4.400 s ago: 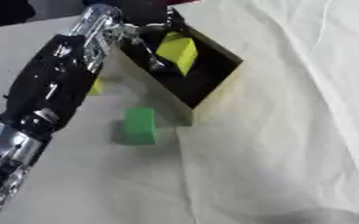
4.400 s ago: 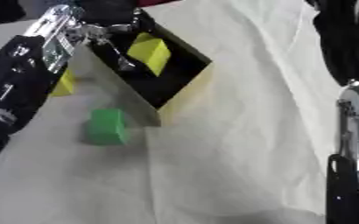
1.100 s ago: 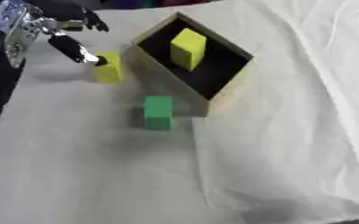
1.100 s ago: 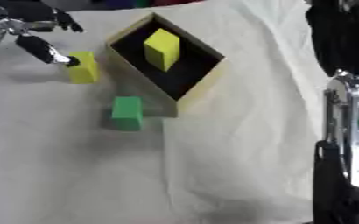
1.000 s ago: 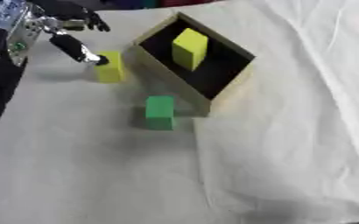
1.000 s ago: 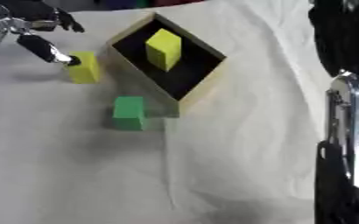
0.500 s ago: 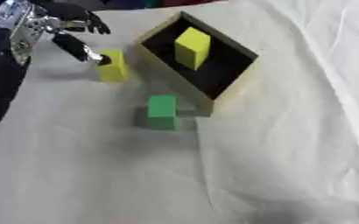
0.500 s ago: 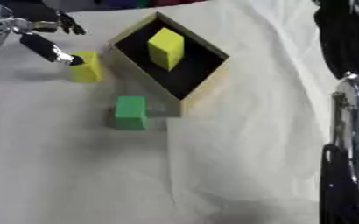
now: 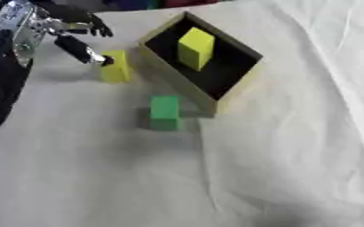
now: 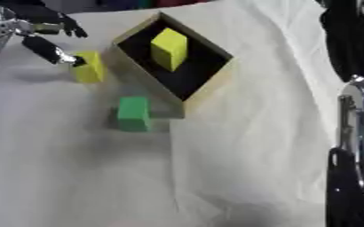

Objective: Pick up objects on the table and place them in the box.

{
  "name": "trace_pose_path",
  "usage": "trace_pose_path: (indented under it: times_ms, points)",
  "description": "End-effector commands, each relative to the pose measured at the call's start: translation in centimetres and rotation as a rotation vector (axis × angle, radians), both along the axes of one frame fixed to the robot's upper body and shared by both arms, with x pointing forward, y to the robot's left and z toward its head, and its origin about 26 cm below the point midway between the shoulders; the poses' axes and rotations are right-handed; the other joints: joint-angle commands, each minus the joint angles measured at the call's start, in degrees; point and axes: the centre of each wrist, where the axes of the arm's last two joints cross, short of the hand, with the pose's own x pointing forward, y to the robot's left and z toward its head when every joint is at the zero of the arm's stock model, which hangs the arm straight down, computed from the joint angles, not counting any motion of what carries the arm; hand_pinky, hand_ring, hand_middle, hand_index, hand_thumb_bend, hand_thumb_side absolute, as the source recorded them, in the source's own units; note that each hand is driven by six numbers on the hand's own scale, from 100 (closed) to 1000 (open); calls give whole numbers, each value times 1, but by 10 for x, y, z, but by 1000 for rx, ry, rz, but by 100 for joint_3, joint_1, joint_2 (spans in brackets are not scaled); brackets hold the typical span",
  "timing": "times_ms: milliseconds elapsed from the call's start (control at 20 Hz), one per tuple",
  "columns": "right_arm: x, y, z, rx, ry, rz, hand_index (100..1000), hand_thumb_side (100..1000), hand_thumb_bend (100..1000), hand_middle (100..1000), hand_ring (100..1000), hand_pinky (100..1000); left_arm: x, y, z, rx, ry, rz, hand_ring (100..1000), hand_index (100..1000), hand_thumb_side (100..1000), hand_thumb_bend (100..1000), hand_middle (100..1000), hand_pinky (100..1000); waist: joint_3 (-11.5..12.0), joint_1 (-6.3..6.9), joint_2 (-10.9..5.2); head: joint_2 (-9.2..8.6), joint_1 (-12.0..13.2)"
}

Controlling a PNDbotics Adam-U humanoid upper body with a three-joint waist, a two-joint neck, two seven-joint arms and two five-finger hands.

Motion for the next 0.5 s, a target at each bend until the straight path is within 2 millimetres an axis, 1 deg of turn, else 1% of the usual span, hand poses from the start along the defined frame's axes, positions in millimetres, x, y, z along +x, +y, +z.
trace_pose_path:
  times_ms: [50,400,500]
  points:
    - [-2,-2,3,-2,-12,-8,724,1000,100,590,777,787,-3,0,22,-8,-34,-21,811,927,694,280,804,749,25,-16,-175,64,10]
    - [-4,-2,-2,5,4,-11,723,999,100,591,778,787,-4,-6,24,-39,-5,-54,807,927,713,241,800,747,76,-18,-313,127,-64]
    - [-4,-2,-2,6,7,-13,723,999,100,590,778,787,-4,-8,24,-39,7,-62,807,927,720,242,800,748,88,-23,-340,183,-102]
